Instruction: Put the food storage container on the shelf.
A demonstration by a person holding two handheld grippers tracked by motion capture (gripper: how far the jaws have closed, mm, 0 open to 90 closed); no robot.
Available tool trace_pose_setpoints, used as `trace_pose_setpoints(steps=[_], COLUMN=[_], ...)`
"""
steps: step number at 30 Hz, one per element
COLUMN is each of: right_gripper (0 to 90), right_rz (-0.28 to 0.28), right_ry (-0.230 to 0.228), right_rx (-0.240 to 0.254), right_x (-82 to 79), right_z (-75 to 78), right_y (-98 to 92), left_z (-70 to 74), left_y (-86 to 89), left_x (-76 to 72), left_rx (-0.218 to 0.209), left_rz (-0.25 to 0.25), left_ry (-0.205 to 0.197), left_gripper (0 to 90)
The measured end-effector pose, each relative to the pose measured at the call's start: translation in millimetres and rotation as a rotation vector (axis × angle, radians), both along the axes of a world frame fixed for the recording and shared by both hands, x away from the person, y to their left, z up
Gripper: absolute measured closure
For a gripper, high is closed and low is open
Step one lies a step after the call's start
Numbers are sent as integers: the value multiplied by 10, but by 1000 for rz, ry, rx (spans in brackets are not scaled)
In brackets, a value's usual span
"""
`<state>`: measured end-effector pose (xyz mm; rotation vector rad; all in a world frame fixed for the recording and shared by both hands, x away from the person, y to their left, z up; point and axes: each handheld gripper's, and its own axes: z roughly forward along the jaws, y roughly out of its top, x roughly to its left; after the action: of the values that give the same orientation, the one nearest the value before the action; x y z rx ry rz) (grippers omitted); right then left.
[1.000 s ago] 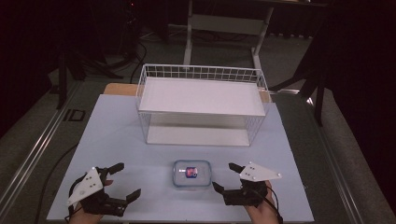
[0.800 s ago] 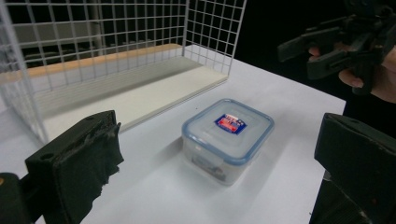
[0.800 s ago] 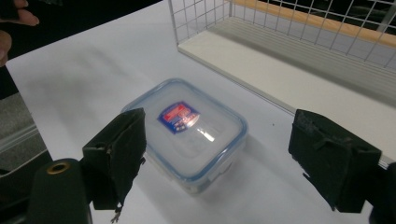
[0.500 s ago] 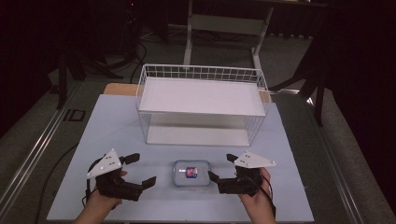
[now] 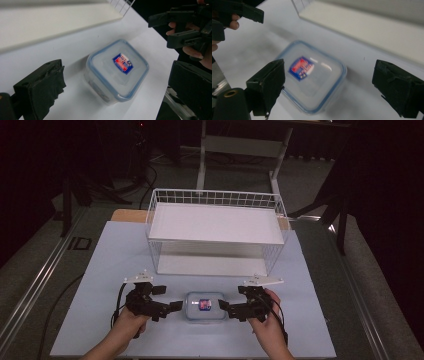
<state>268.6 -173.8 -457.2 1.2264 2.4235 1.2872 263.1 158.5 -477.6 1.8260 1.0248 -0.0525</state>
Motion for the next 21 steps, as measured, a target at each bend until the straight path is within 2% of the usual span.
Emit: trace_pose_setpoints(steps=[1, 6, 8, 9, 10, 12, 14, 15, 17, 19, 20, 21], right_gripper=[113, 114, 113, 113, 113, 113, 113, 114, 130, 137, 143, 143], right_rz=[-2, -40, -47, -50, -110, -117, -142, -137, -138, -136, -138, -138], right_ry=[15, 70, 85, 109, 173, 237, 288, 308, 348, 405, 427, 427], right_rx=[9, 39, 43, 51, 74, 96, 114, 121, 137, 172, 179, 179], right_x=[15, 76, 88, 103, 149, 188, 215, 223, 230, 240, 240, 240], right_z=[-14, -78, -97, -118, -184, -247, -318, -341, -395, -453, -474, -474], right_y=[-5, -32, -35, -40, -56, -69, -76, -74, -65, -59, -47, -47], left_z=[0, -140, -164, -195, -242, -298, -354, -354, -427, -472, -488, -488], left_y=[0, -30, -45, -69, -106, -149, -196, -196, -236, -244, -252, -252], left_x=[0, 110, 122, 138, 155, 169, 182, 182, 190, 197, 196, 196], left_rx=[0, -7, -5, 4, 4, 11, 23, 23, 12, -19, -22, -22], left_rz=[0, 33, 34, 37, 40, 45, 38, 38, 52, 64, 64, 64], left_ry=[0, 76, 87, 104, 134, 167, 211, 211, 265, 309, 323, 323], left_gripper=[11, 11, 11, 11, 11, 11, 11, 11, 11, 12, 11, 12])
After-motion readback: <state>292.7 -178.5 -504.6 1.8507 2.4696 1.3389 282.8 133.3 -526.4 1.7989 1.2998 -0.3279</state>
